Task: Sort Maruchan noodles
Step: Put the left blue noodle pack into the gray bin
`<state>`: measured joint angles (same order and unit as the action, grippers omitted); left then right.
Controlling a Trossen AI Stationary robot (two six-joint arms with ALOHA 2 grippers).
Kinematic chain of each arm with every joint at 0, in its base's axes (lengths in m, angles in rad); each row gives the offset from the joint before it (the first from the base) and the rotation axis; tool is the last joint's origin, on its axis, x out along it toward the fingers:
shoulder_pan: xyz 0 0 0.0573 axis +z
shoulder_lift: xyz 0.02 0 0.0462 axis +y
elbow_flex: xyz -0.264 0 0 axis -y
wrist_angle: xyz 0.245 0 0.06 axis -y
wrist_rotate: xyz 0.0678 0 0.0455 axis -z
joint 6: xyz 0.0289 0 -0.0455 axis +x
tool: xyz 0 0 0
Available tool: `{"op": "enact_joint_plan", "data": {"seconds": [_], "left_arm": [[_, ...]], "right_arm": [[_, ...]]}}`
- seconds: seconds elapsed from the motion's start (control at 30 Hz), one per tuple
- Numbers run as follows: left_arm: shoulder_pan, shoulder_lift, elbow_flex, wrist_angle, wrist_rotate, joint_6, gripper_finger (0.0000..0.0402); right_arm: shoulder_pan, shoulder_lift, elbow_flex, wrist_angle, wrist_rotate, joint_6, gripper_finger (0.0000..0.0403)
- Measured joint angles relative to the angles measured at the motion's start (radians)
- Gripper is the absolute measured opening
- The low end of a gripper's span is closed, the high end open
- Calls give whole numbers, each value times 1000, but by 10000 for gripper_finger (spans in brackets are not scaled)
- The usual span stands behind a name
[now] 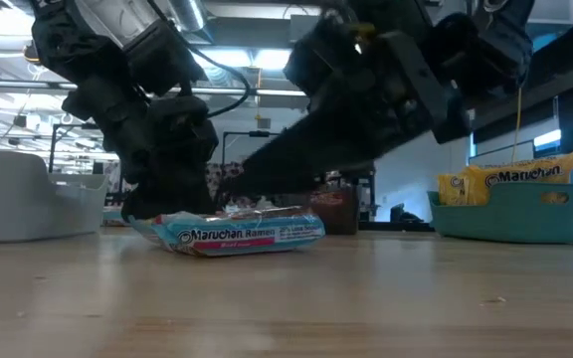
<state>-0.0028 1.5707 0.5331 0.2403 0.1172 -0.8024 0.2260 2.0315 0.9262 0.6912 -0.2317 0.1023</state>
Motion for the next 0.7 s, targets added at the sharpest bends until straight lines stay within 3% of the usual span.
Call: {"op": "enact_joint_plan", "data": {"seconds": [0.2,0.7], "left_arm": [[1,0,0,4,8,1,236],[3,0,-1,119,60,-17,236]], "right_arm": [[-16,-1,21,-97,81,-49,243],[-29,25,8,-111,81,-51,243]]}}
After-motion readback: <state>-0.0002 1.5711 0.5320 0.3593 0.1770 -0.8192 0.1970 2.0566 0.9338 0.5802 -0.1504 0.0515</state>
